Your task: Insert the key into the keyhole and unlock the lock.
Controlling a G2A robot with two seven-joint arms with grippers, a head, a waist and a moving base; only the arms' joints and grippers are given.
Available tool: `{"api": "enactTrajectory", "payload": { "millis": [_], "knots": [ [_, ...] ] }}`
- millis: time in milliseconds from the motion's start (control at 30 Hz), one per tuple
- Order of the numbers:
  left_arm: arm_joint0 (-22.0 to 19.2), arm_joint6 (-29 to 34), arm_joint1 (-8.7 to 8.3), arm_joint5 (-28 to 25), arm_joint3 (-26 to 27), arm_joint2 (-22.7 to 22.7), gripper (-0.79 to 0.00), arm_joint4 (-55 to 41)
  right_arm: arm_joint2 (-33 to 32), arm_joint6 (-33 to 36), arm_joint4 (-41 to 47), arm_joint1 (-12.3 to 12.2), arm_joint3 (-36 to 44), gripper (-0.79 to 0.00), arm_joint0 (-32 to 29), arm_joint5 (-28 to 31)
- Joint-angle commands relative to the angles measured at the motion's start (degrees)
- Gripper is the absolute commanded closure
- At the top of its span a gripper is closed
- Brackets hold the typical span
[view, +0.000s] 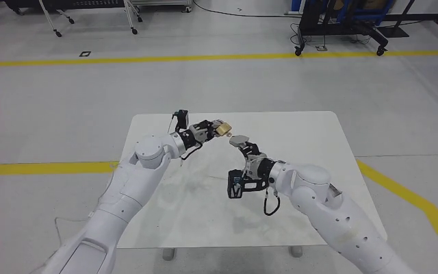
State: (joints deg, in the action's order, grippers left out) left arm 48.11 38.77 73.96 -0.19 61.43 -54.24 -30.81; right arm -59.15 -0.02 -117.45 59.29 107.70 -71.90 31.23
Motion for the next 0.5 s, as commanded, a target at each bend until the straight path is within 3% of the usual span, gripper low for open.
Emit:
{"api": "enactTrajectory", "payload": {
  "millis": [0, 67, 133, 233, 300, 333, 467],
  "knots": [
    [0.56, 0.02, -0.02, -1.18, 0.53, -0.11, 0.0, 0.7, -0.42, -2.25, 1.02, 0.15, -1.02, -0.342, -0.19, -3.51],
    [0.73, 0.25, -0.03, -0.38, 0.47, -0.14, 0.0, 1.21, -0.44, -3.13, 0.19, 0.38, -1.56, -0.32, -0.44, -8.26],
    [0.59, 0.07, -0.02, -0.22, 0.43, -0.61, 0.0, 1.08, 0.41, -3.28, -1.28, 0.67, -2.23, -0.179, -0.87, -12.02],
    [0.54, 0.12, 0.01, -0.19, 0.39, -1.17, 0.0, 0.87, 1.47, -4.32, -0.45, 1.22, -4.08, -0.055, -0.75, -15.43],
    [0.65, 0.19, 0.05, -0.17, 0.44, -1.36, 0.0, 0.81, 2.44, -3.98, -0.1, 1.66, -6.1, -0.139, 0.14, -16.11],
    [0.7, 0.26, 0.07, -0.11, 0.46, -1.38, 0.0, 0.93, 3.14, -3.35, -0.61, 1.9, -6.87, -0.231, 0.73, -16.4],
    [0.85, 0.42, 0.18, 0.17, 0.63, -1.53, 0.0, 1.13, 5.61, -2.44, -1.47, 2.81, -8.37, -0.215, 2.19, -17.81]
  ]
}}
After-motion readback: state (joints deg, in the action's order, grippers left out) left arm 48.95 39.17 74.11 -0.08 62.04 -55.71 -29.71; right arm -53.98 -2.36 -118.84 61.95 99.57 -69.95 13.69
